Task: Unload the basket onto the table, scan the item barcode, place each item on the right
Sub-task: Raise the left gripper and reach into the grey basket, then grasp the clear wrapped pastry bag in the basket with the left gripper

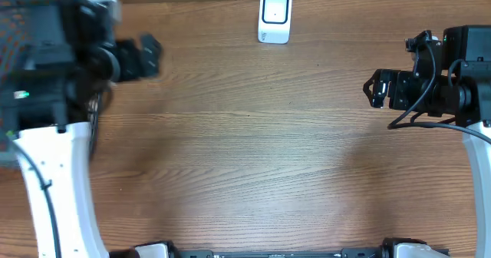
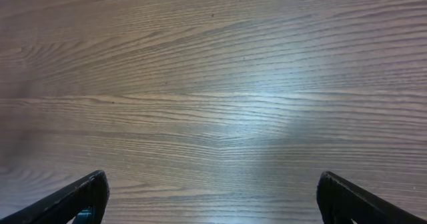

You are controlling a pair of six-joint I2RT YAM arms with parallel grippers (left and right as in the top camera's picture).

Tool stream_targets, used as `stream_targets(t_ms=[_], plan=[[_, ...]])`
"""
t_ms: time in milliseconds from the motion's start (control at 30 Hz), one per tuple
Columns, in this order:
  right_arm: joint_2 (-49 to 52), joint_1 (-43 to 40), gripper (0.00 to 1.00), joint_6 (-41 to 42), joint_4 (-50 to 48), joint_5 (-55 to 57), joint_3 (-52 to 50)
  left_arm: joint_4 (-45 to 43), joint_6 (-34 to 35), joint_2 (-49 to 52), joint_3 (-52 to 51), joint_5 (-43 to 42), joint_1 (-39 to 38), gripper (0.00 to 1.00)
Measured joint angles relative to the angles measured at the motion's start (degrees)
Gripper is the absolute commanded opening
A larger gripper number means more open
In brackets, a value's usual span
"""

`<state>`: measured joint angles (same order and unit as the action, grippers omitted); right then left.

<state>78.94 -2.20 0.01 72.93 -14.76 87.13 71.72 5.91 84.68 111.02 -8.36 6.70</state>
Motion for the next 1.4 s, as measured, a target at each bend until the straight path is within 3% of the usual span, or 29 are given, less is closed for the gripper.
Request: stream_targets(t_ms=[133, 333, 433, 500, 767, 1000, 1400], plan=[[-0.02, 0.0, 1.0, -0.04, 0.02, -0.04, 0.0, 0.48, 1.7, 1.88, 8.96, 2.73, 9.4, 0.94], [-0.02, 0.0, 1.0, -0.04, 0.26, -0.07, 0.0, 0.35, 4.5, 4.5, 10.95, 10.8, 22.64, 0.9], [-0.02, 0.0, 1.0, -0.04, 0.44, -0.04, 0.0, 1.16, 4.76, 7.93, 10.95, 13.29, 26.95, 0.79], [-0.02, 0.0, 1.0, -0.02, 0.76, -0.09, 0.0, 1.95, 4.22, 10.27, 10.95, 14.05, 28.68, 0.77], [-0.02, 0.0, 1.0, -0.02, 2.03, -0.04, 0.0, 2.84, -1.57, 20.94, 10.93, 12.15, 30.32, 0.68], [-0.02, 0.0, 1.0, -0.02, 2.78, -0.09, 0.0, 2.34, -4.28, 30.14, 10.93, 10.05, 30.53, 0.76], [-0.02, 0.0, 1.0, -0.07, 3.41, -0.11, 0.0, 3.34, -7.56, 41.16, 10.93, 7.5, 31.89, 0.73]])
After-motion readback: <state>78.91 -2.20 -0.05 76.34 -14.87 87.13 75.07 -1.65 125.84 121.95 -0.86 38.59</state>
